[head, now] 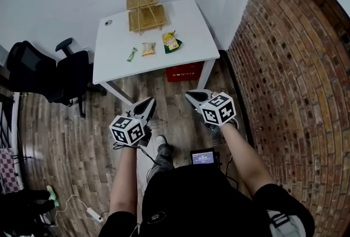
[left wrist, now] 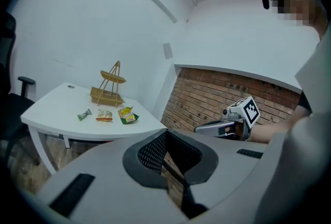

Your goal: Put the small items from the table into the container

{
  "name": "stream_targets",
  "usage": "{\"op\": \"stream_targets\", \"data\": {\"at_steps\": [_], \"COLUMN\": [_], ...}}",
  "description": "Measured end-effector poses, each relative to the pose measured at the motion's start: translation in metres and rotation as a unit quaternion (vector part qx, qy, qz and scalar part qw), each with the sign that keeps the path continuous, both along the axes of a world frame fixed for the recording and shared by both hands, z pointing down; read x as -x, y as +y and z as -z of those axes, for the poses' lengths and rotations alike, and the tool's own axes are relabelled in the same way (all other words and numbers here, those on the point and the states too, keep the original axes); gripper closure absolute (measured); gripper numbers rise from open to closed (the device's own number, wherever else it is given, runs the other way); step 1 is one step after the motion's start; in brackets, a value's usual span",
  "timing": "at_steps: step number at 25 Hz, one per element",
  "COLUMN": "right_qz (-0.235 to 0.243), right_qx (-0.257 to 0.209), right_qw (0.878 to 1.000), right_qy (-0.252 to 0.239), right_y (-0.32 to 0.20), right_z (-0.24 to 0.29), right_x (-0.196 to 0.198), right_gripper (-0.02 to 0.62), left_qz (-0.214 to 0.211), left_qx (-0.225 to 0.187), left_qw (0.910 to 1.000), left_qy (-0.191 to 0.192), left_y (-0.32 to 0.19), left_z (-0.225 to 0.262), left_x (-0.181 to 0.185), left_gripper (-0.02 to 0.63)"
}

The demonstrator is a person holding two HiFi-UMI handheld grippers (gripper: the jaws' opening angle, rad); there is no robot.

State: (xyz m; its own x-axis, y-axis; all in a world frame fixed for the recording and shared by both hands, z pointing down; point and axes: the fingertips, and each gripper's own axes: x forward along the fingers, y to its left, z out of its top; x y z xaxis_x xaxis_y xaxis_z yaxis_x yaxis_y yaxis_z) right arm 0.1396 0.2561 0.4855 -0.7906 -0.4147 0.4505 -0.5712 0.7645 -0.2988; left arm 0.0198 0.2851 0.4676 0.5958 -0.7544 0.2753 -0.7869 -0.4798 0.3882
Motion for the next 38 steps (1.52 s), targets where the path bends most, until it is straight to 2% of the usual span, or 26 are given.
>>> {"op": "stream_targets", "data": {"at_steps": [11,18,25,31,33,36,38], "right_qz": [-0.041,-0.057,-0.059,-0.049,-0.042,-0.034,-0.026], "right_qx": [0.012,0.023,0.034,0.035,0.038,0.045,0.051], "right_qw": [0.999,0.998,0.997,0.998,0.998,0.998,0.998], "right_qy": [0.005,0.012,0.025,0.02,0.016,0.006,0.003], "right_y": [-0.096,-0.129,-0.154,-0.199,-0.217,-0.244,-0.26], "right_z": [0.005,-0.002,-0.016,-0.029,-0.032,-0.036,-0.039], "right_x": [0.08,0.114,0.117,0.112,0.111,0.107,0.103], "right_gripper": [0.586,0.586,0.586,0.586,0.586,0.586,0.586], "left_qz": [-0.058,-0.071,-0.074,-0.062,-0.054,-0.056,-0.057], "left_qx": [-0.002,0.005,0.016,0.022,0.021,0.014,0.016], "left_qw": [0.9978,0.9972,0.9971,0.9978,0.9983,0.9972,0.997], "left_qy": [-0.032,-0.024,-0.006,-0.008,0.006,0.048,0.05], "left_y": [-0.095,-0.13,-0.162,-0.198,-0.212,-0.234,-0.249], "left_z": [0.0,-0.013,-0.025,-0.036,-0.036,-0.032,-0.034], "left_x": [0.078,0.115,0.118,0.113,0.112,0.101,0.092], "left_gripper": [0.597,0.597,0.597,0.597,0.597,0.597,0.597]}}
